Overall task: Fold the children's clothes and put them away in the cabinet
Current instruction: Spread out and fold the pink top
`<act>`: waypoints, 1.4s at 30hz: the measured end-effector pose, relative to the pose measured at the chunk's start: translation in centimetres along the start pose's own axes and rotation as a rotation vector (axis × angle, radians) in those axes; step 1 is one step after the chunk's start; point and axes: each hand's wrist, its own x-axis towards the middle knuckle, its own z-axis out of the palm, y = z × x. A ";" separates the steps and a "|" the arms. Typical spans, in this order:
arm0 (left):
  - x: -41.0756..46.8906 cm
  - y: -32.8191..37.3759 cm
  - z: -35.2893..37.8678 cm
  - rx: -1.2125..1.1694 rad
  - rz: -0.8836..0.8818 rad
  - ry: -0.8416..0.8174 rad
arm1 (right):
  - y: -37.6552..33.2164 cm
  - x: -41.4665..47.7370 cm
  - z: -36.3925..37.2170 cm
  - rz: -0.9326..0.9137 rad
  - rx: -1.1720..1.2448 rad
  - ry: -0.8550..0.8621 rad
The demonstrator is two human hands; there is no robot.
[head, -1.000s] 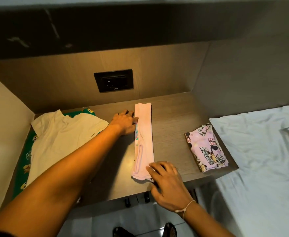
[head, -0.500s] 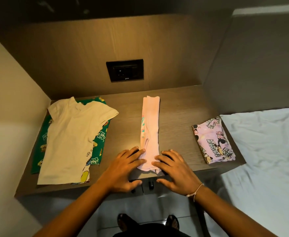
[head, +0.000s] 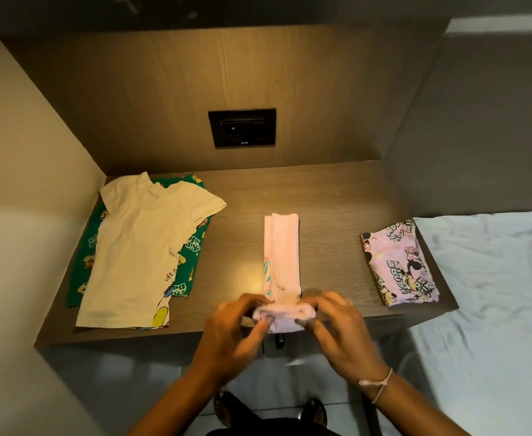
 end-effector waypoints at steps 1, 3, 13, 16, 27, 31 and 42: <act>0.9 1.0 -0.6 -0.106 -0.037 -0.006 | -0.6 1.0 -0.7 0.040 0.039 0.010; 3.7 2.0 -1.8 -0.126 -0.060 0.007 | -1.0 3.7 -1.9 0.100 0.072 0.025; 19.9 -2.7 -1.7 0.141 -0.450 -0.044 | 5.5 18.2 0.0 0.413 -0.169 -0.025; 20.7 -4.3 -0.5 0.208 -0.486 -0.026 | 6.1 18.3 1.0 0.442 -0.245 0.003; 16.2 -3.2 1.9 0.388 -0.575 -0.073 | 4.1 13.3 4.2 0.655 -0.245 0.001; 16.0 -3.0 2.0 0.139 -0.579 -0.007 | 3.4 12.9 4.7 0.678 -0.165 0.083; 14.7 1.9 3.0 -0.553 -0.440 0.043 | 2.8 10.1 -0.1 0.514 0.608 0.370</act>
